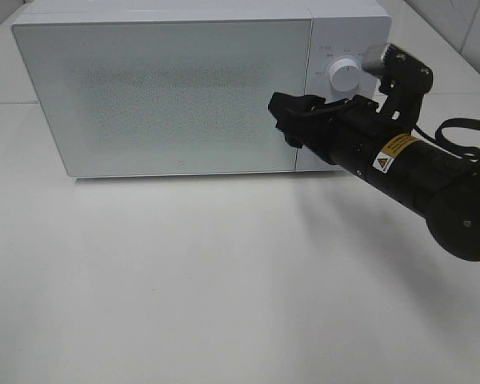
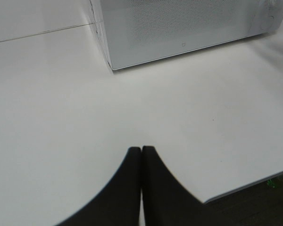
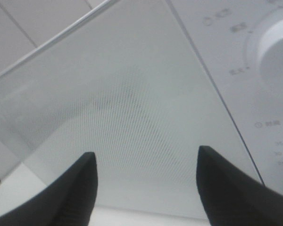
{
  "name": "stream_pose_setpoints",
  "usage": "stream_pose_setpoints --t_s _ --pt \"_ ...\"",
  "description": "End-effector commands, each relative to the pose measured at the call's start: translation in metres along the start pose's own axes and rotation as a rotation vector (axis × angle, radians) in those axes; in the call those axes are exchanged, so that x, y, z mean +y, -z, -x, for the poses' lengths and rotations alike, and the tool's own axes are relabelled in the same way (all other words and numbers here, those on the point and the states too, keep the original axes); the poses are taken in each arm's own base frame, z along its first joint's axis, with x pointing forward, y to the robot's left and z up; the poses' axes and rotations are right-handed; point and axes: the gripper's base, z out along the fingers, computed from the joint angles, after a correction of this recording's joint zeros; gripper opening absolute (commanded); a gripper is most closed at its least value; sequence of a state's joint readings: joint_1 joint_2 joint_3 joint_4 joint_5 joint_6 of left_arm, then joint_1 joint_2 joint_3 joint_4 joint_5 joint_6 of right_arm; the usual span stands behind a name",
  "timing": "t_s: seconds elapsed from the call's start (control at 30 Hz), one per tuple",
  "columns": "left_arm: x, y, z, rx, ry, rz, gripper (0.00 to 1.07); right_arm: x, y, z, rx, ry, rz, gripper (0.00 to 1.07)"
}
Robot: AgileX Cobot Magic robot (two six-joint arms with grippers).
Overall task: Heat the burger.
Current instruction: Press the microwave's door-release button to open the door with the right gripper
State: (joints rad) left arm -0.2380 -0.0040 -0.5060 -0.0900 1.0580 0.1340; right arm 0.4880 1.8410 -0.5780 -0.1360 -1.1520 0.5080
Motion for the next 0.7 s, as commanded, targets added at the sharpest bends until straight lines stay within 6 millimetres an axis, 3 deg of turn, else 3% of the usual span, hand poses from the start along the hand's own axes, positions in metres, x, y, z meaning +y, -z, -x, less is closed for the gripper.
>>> stream_pose_setpoints --t_s 0.03,0.4,0.7 --pt "0.000 0.002 -0.001 -0.033 0.005 0.004 0.00 0.008 0.006 0.002 0.155 0.264 0.016 0.59" --pt "0.000 0.002 -0.001 -0.033 0.005 0.004 0.00 0.007 0.026 0.012 0.439 0.480 -0.099 0.56" --pt "-0.001 0.002 -0.001 -0.033 0.006 0.003 0.00 0.004 0.018 0.033 0.657 0.440 -0.264 0.56"
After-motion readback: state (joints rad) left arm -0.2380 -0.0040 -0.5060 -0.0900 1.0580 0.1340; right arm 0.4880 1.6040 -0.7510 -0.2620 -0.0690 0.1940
